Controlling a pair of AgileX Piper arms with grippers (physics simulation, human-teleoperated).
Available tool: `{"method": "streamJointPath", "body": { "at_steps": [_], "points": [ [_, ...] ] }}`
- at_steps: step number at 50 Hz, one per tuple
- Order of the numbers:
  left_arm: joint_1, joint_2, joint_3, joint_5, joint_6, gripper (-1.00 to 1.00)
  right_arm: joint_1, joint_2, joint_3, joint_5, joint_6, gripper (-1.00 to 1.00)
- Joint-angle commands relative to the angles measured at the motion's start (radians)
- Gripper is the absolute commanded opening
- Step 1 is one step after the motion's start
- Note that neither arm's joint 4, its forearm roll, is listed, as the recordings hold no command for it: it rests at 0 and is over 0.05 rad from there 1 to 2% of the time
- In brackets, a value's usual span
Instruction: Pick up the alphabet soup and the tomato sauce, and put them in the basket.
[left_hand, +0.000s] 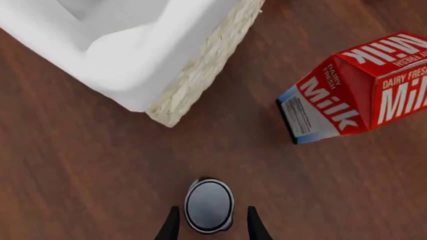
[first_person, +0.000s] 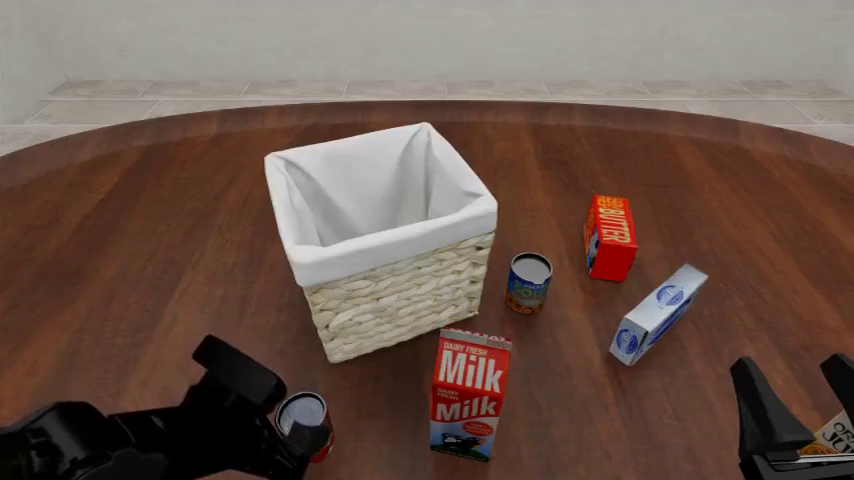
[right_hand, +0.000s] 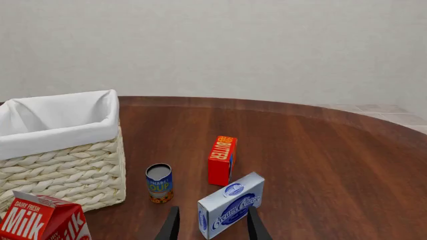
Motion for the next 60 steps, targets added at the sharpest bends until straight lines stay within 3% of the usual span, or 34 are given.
{"method": "streamJointPath", "body": {
  "at_steps": [1,39,40,60],
  "points": [
    [-0.003,0.03,0.02,-0.039,0.0,1.0,0.0,0.0,0.0,0.0,0.0,1.0],
    [0.008,0.091,0.056,-0.118,0.013,1.0,0.001,0.013,0.002,-0.006,-0.003,1.0],
    [0.008,0.089,0.057,-0.119,0.013,-1.0,0.001,0.012,0.002,-0.005,-0.003,1.0],
    [0.012,0.068,0.045,-0.099,0.027,-1.0,-0.001,0.004,0.002,0.002,-0.002,1.0]
  ]
}}
